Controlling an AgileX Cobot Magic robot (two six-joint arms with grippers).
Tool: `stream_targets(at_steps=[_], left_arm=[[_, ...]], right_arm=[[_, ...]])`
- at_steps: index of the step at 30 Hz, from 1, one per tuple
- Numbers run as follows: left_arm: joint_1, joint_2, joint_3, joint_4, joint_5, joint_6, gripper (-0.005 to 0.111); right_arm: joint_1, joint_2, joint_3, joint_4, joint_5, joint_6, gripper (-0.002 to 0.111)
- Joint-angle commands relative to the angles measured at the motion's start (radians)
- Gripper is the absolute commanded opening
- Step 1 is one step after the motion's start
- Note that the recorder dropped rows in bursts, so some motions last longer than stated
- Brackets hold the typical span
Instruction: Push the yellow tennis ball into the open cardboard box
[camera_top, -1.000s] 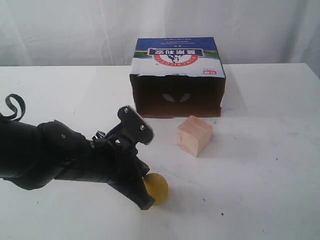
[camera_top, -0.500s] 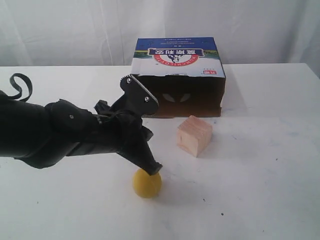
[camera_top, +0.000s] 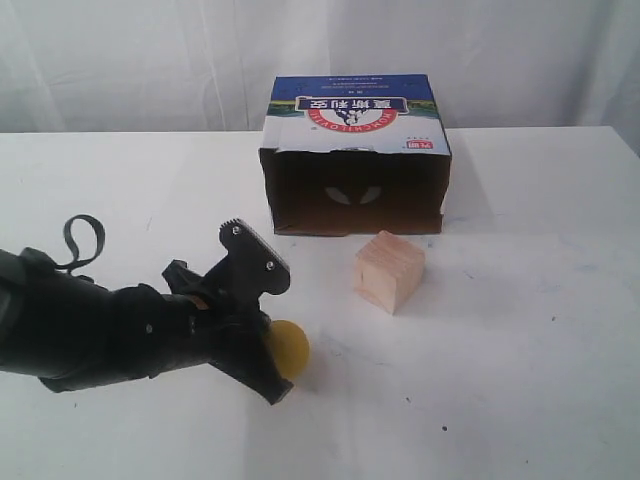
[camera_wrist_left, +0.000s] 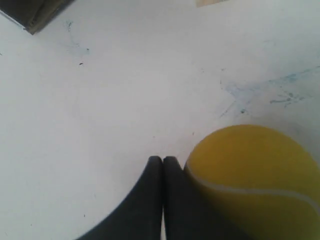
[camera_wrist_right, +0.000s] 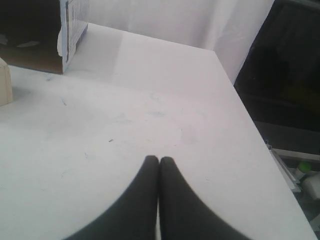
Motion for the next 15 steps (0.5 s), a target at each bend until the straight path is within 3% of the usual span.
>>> stream_targets(at_steps=[1,15], left_arm=[[0.002,0.045,0.005,0.129,-0.092,-0.137,0.000],[0.032,0.060,0.005,0.210,-0.445,-0.160,0.000]], right_arm=[[-0.005,-0.006,0.005,0.002,-0.003,0.007,0.000],[-0.005,-0.006,0.005,0.002,-0.003,0.007,0.000]])
